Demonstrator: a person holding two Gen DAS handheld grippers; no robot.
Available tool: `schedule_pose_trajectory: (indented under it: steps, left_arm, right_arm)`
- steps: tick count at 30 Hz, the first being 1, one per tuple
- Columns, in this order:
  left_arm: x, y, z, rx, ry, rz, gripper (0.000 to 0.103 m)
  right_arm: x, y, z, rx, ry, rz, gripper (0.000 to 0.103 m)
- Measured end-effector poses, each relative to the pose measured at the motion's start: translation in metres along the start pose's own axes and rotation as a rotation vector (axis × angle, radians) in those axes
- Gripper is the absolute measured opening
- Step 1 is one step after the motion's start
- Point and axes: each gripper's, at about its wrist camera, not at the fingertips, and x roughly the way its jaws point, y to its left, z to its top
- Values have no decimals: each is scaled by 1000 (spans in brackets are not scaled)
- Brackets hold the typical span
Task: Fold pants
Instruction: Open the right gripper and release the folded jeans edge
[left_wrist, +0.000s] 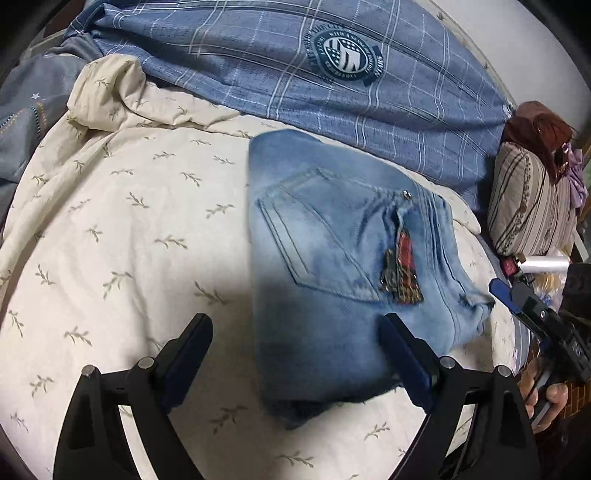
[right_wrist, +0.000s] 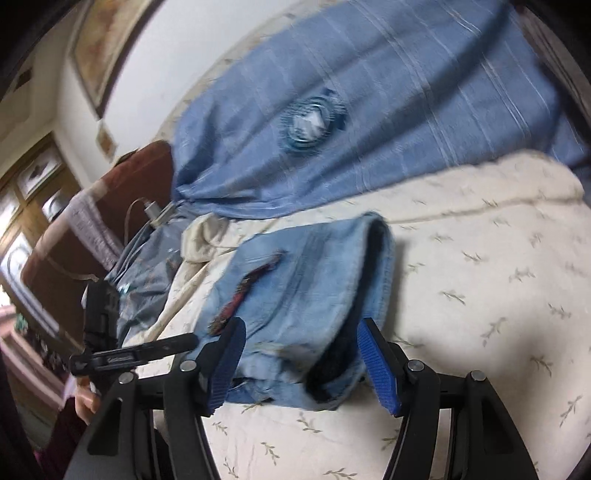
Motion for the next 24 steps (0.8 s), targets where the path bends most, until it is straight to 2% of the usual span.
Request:
schedule_pose_trajectory:
  steps: [5, 7, 10, 15, 19, 24]
  left_arm:
    - [3, 4, -4, -11, 13, 9, 93]
    - [4, 5, -4, -17, 19, 2, 93]
    - [7, 5, -5, -18, 31, 0, 93]
    - [9, 6, -5, -16, 35, -2, 94]
    - [7, 8, -4, -13, 28, -2, 94]
    - [-1, -1, -3, 35, -23, 47, 94]
  right_arm:
    - [13, 22, -13, -129, 39, -42, 65]
    - [27, 21, -18, -153, 105, -101, 60]
    - [44, 12, -25, -130, 188, -138, 58]
    - [44, 5, -24, -96, 210, -119, 59]
    - [31, 7, -18, -87, 164, -85, 60]
    - [-9, 13, -6, -108, -46, -48, 60]
